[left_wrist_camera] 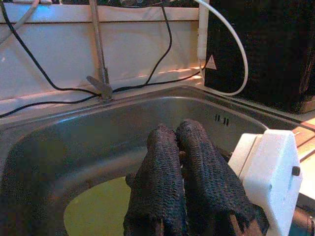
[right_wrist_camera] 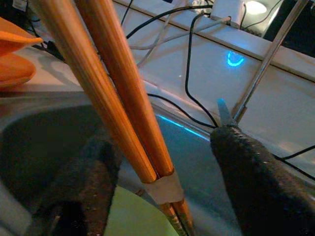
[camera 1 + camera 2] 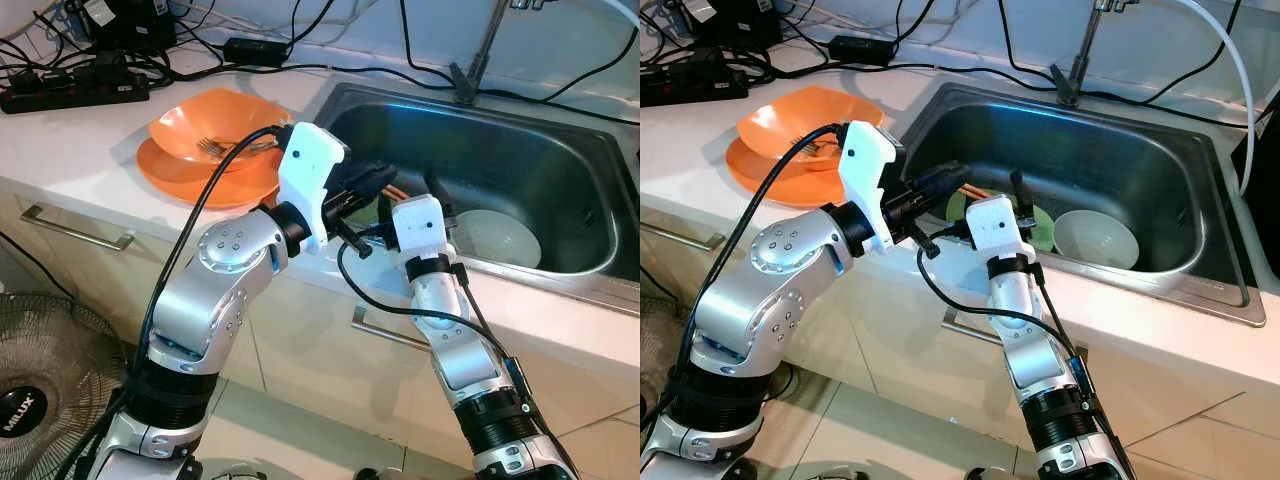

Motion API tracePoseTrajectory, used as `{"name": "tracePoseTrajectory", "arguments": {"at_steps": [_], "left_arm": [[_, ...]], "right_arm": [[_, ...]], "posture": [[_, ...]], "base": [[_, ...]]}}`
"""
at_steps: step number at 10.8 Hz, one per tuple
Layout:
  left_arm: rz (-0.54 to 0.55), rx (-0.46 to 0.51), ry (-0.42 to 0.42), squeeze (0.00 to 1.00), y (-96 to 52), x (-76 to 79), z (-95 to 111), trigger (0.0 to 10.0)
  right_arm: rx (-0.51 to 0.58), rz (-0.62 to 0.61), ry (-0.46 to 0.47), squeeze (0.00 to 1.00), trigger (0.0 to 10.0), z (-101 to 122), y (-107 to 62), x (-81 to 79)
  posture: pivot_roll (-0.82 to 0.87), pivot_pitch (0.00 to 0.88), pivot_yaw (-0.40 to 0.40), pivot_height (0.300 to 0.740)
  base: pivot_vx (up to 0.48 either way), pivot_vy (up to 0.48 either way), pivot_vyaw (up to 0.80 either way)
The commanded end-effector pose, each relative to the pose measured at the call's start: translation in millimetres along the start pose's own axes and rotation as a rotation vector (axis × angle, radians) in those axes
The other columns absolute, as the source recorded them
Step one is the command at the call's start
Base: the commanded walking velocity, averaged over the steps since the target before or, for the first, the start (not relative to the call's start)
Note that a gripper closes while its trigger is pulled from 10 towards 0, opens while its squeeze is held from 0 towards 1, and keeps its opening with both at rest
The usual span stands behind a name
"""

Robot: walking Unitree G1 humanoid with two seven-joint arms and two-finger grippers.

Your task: Kitchen organization

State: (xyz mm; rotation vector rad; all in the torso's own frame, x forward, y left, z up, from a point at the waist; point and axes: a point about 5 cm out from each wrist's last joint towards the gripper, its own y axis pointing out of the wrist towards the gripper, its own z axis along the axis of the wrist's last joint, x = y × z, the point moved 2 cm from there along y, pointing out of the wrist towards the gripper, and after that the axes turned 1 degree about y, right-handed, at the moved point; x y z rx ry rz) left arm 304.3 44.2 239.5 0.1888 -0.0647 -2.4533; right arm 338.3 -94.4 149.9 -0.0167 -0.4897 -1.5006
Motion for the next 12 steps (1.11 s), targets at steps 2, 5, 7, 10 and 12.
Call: {"name": "tracePoseTrajectory", "arguments": {"at_steps": [2, 5, 7, 10, 12], "left_arm": [[-0.020, 0.002, 0.035, 0.00, -0.2, 5.6, 2.6, 10.0], [0.002, -0.001, 0.054, 0.00, 0.5, 2.7, 1.2, 10.0], [0.008, 0.001, 0.059, 0.00, 0.9, 1.5, 1.4, 10.0], [0.015, 0.006, 0.064, 0.00, 0.9, 0.6, 1.8, 10.0], [0.023, 0.005, 0.070, 0.00, 1.0, -0.8, 0.8, 10.0]], "right_arm": [[0.016, -0.014, 0.009, 0.00, 0.0, 3.3, 1.9, 2.0], [0.016, -0.016, 0.014, 0.00, 0.0, 3.0, 2.1, 2.1], [0.016, -0.016, 0.015, 0.00, 0.0, 2.8, 2.2, 2.3], [0.017, -0.016, 0.015, 0.00, 0.0, 2.7, 2.2, 2.3], [0.013, -0.016, 0.015, 0.00, 0.0, 1.9, 1.7, 2.1]], "posture": [[0.07, 0.065, -0.034, 0.740], [0.06, 0.064, -0.033, 0.740], [0.07, 0.062, -0.034, 0.740], [0.07, 0.062, -0.034, 0.740], [0.06, 0.062, -0.034, 0.740]], "base": [[0.000, 0.000, 0.00], [0.000, 0.000, 0.00], [0.000, 0.000, 0.00], [0.000, 0.000, 0.00], [0.000, 0.000, 0.00]]}}
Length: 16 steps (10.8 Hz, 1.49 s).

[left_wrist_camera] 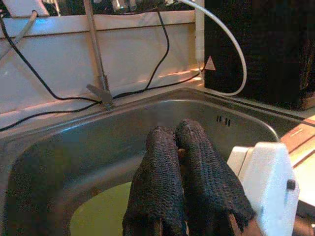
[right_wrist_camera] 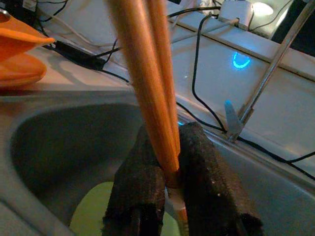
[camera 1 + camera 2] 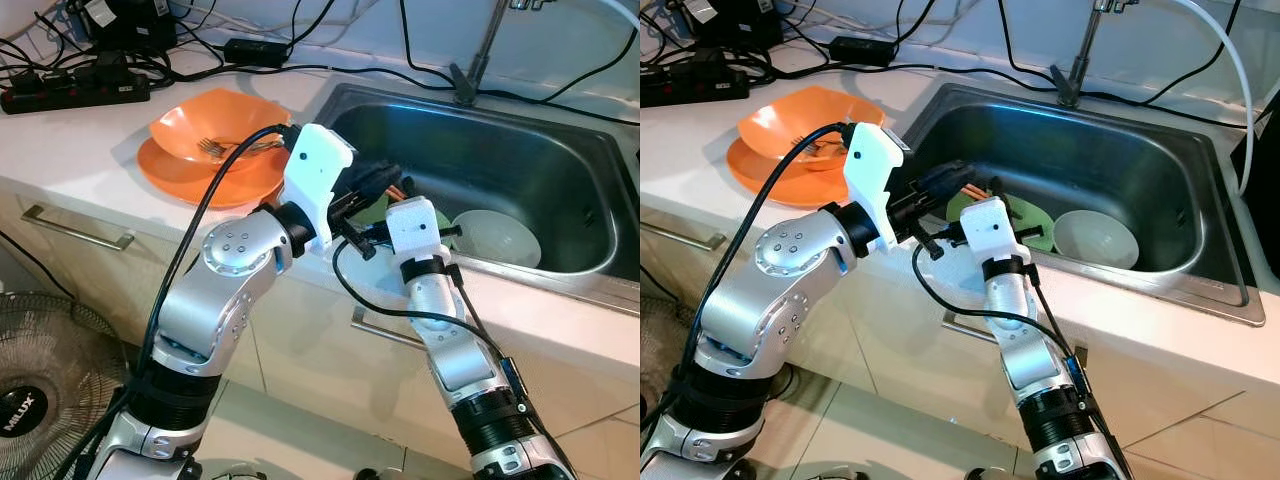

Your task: Kitchen organization

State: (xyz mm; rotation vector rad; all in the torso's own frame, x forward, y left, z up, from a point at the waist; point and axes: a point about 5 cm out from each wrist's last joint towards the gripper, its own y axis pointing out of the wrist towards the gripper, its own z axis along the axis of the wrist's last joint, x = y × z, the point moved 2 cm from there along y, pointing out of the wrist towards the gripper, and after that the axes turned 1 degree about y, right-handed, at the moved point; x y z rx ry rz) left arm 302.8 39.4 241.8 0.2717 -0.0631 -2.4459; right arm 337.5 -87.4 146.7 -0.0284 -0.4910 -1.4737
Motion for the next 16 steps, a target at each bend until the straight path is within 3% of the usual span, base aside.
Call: {"name": "tracePoseTrajectory", "arguments": {"at_steps": [1, 2, 3, 6, 7, 11, 13, 16], "left_arm": [[0.024, -0.018, 0.013, 0.00, -2.3, -5.0, -3.1, 10.0], [0.035, -0.020, 0.018, 0.65, -2.8, -6.7, -4.2, 10.0], [0.063, -0.019, 0.029, 1.00, -4.9, -11.1, -5.1, 10.0], [0.156, 0.052, 0.053, 1.00, -16.9, -26.5, 9.0, 10.0], [0.242, 0.121, 0.055, 0.00, -26.4, -38.4, 19.2, 10.0], [0.284, 0.107, 0.045, 0.00, -45.2, -45.1, 17.3, 10.0], [0.326, 0.015, 0.110, 0.00, -50.8, -45.5, -11.8, 10.0], [0.403, -0.043, 0.084, 0.00, -51.0, -46.8, -49.5, 10.0]], "right_arm": [[0.014, -0.044, 0.020, 0.00, 0.0, 2.3, 2.5, 9.8], [0.013, -0.043, 0.020, 0.00, 0.0, 2.2, 2.5, 9.7], [0.012, -0.043, 0.018, 0.00, 0.0, 1.6, 2.3, 9.8], [0.005, -0.046, 0.015, 0.00, 0.0, -0.6, 1.9, 10.7], [0.003, -0.045, 0.014, 0.00, 0.0, -1.2, 2.0, 11.3], [-0.003, -0.039, 0.013, 0.00, 0.0, -2.7, 2.4, 10.9], [-0.004, -0.039, 0.016, 0.00, 0.0, -2.9, 3.5, 12.1], [-0.010, -0.064, 0.041, 0.00, 0.0, -1.3, 14.3, 24.9]], "posture": [[0.06, 0.062, -0.034, 0.740], [0.06, 0.062, -0.034, 0.740], [0.06, 0.064, -0.035, 0.740], [0.06, 0.063, -0.035, 0.740], [0.06, 0.067, -0.041, 0.740], [0.06, 0.068, -0.047, 0.740], [0.06, 0.068, -0.055, 0.740], [0.05, 0.063, -0.070, 0.740]], "base": [[0.000, 0.000, 0.00], [0.000, 0.000, 0.00], [0.000, 0.000, 0.00], [0.000, 0.000, 0.00], [0.000, 0.000, 0.00], [0.000, 0.000, 0.00], [0.000, 0.000, 0.00], [0.000, 0.000, 0.00]]}}
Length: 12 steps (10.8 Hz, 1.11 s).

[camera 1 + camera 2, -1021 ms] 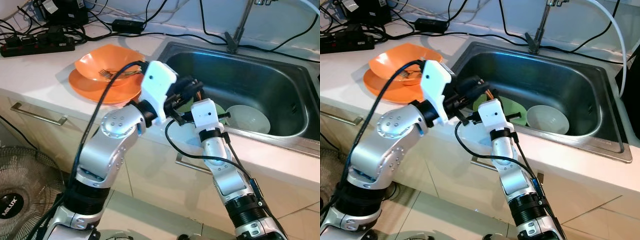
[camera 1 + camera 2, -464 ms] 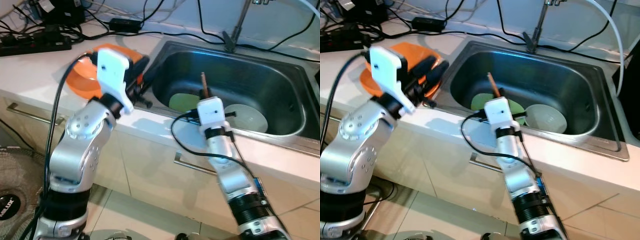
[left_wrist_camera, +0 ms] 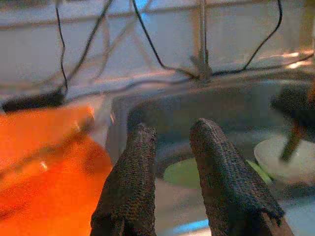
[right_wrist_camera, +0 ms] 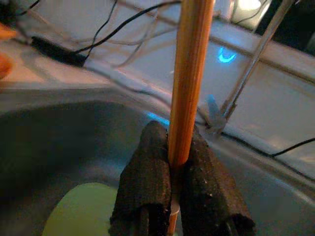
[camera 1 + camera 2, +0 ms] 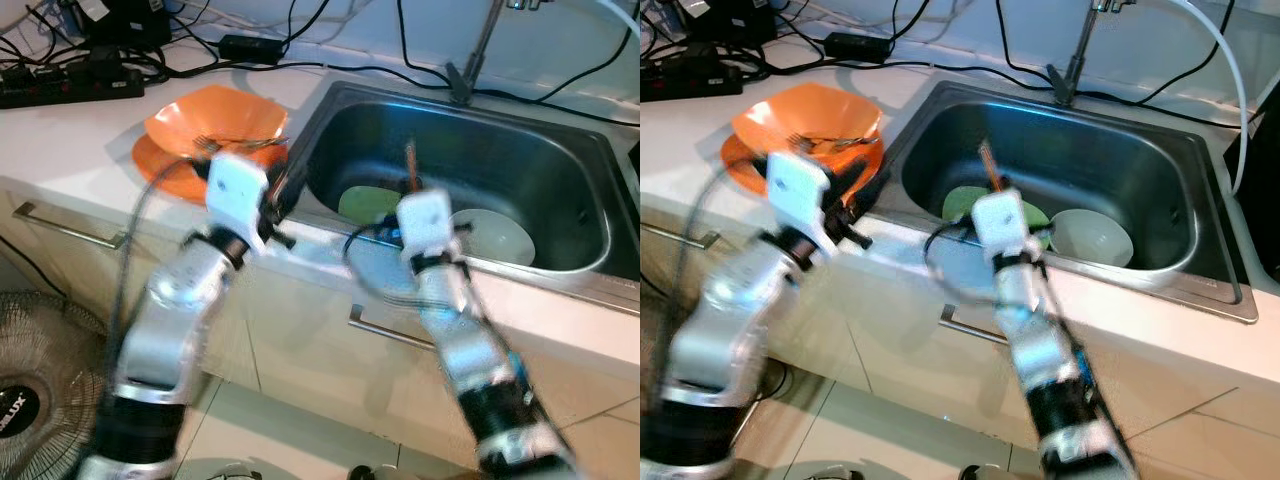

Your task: Kitchen organization

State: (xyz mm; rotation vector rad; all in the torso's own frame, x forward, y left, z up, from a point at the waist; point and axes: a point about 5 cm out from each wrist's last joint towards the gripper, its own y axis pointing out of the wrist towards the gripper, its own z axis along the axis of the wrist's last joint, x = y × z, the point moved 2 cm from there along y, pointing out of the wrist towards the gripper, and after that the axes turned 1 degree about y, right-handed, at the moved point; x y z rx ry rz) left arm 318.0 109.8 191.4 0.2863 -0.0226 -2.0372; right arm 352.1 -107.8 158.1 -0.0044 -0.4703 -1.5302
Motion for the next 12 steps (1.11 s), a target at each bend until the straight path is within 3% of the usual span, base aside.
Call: {"name": "tracePoseTrajectory", "arguments": {"at_steps": [1, 4, 5, 6, 8, 9, 12], "left_arm": [[0.003, 0.002, 0.013, 0.00, 1.0, 1.5, -2.6, 10.0], [0.042, -0.053, -0.061, 0.00, 6.3, -0.7, -38.8, 10.0], [0.045, -0.058, -0.111, 1.00, 7.4, 1.1, -43.9, 10.0], [0.052, -0.062, -0.106, 1.00, 7.9, 1.1, -47.4, 10.0], [0.058, -0.078, -0.101, 0.94, 6.5, 2.4, -60.0, 10.0], [0.054, -0.080, -0.091, 0.00, 6.8, 3.6, -61.0, 10.0], [0.031, -0.065, -0.053, 0.00, 8.4, 6.7, -60.1, 10.0]], "right_arm": [[0.002, -0.007, 0.013, 0.00, 0.0, 0.6, 2.8, 3.6], [0.002, -0.017, 0.045, 0.00, 0.0, 3.1, 14.0, 10.5], [-0.012, -0.030, 0.061, 0.00, 4.3, 2.7, 18.5, 14.8], [-0.027, -0.044, 0.075, 0.00, 10.0, 2.0, 23.9, 19.4], [-0.092, -0.051, 0.099, 0.00, 10.0, -4.6, 39.8, 27.2], [-0.135, -0.051, 0.144, 0.00, 10.0, -9.9, 44.7, 28.3], [-0.319, -0.051, 0.265, 0.00, 10.0, -30.6, 55.5, 25.0]], "posture": [[0.05, 0.063, -0.070, 0.740], [0.04, 0.062, -0.087, 0.740], [0.03, 0.057, -0.096, 0.740], [0.02, 0.057, -0.101, 0.740], [0.02, 0.052, -0.109, 0.740], [0.02, 0.052, -0.114, 0.740], [0.04, 0.054, -0.119, 0.740]], "base": [[0.000, 0.000, 0.00], [0.000, 0.000, 0.00], [0.000, 0.000, 0.00], [0.000, 0.000, 0.00], [0.000, 0.000, 0.00], [0.000, 0.000, 0.00], [0.000, 0.000, 0.00]]}}
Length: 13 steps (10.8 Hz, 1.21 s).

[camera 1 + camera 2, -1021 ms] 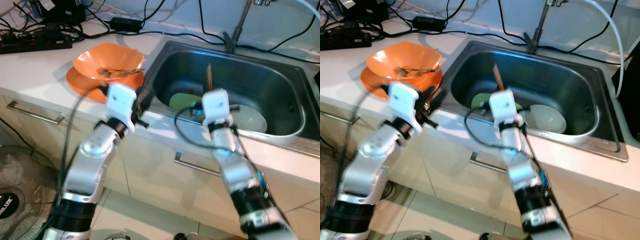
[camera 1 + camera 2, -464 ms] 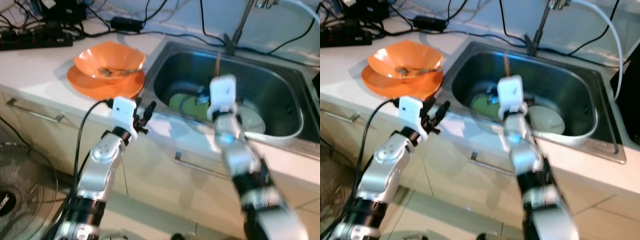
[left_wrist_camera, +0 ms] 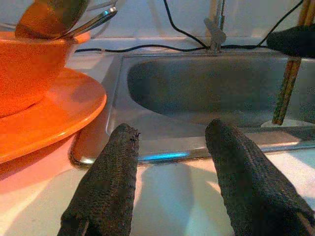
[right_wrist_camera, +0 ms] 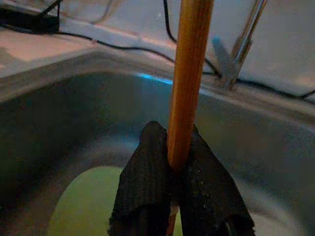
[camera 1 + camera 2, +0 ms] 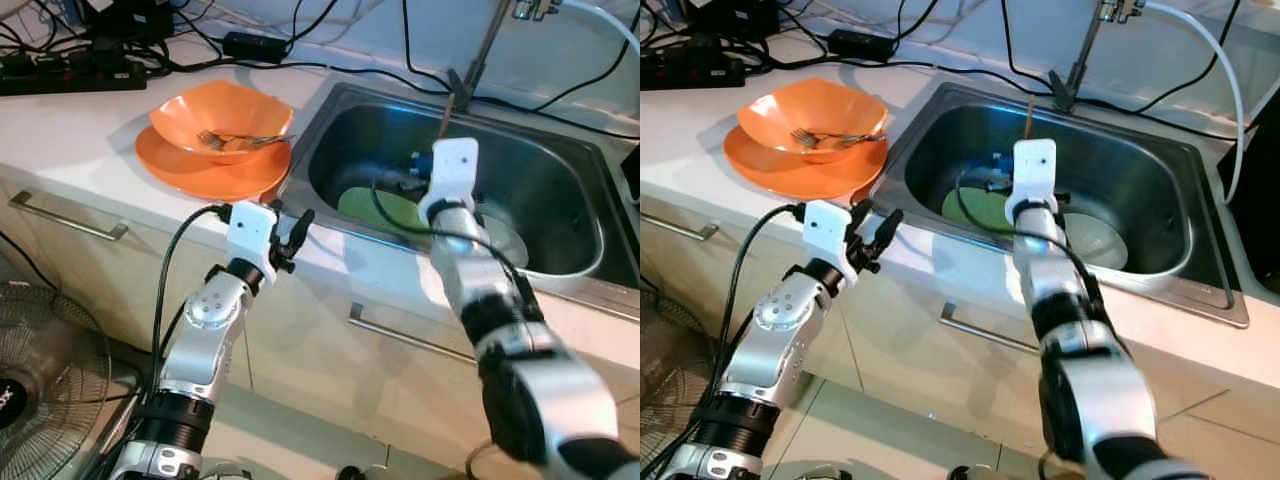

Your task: Kitchen organization

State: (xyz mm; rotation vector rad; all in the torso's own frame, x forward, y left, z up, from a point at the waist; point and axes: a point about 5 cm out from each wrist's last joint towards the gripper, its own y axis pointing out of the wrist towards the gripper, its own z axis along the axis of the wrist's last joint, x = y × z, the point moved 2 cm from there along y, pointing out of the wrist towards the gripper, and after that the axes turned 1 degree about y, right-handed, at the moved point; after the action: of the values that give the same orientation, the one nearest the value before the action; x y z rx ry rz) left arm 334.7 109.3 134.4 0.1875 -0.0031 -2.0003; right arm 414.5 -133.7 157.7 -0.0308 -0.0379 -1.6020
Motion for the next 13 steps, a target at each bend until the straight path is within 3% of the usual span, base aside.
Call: {"name": "tracePoseTrajectory", "arguments": {"at_steps": [1, 6, 9, 12, 13], "left_arm": [[-0.024, -0.006, 0.017, 0.00, 1.5, 5.0, -1.4, 10.0], [-0.054, -0.017, 0.031, 0.00, -1.0, 11.0, -3.7, 10.0], [-0.039, 0.063, 0.051, 0.00, 3.4, 6.7, 20.1, 10.0], [-0.050, 0.053, 0.052, 0.00, 2.5, 9.0, 17.8, 10.0], [-0.051, 0.048, 0.049, 0.00, 1.7, 8.9, 16.8, 10.0]], "right_arm": [[-0.068, -0.024, 0.036, 0.00, 10.0, -9.8, 0.8, 5.4], [-0.145, -0.062, 0.051, 0.00, 10.0, -13.4, 5.1, 14.0], [-0.156, -0.064, 0.061, 0.00, 10.0, -15.1, 5.0, 13.3], [-0.163, -0.063, 0.070, 0.04, 10.0, -16.1, 4.8, 12.5], [-0.173, -0.062, 0.070, 0.98, 10.0, -18.5, 4.1, 12.1]], "posture": [[0.04, 0.056, -0.119, 0.740], [0.05, 0.069, -0.113, 0.740], [0.06, 0.061, -0.117, 0.740], [0.06, 0.057, -0.119, 0.740], [0.06, 0.047, -0.117, 0.740]], "base": [[0.000, 0.000, 0.00], [0.000, 0.000, 0.00], [0.000, 0.000, 0.00], [0.000, 0.000, 0.00], [0.000, 0.000, 0.00]]}}
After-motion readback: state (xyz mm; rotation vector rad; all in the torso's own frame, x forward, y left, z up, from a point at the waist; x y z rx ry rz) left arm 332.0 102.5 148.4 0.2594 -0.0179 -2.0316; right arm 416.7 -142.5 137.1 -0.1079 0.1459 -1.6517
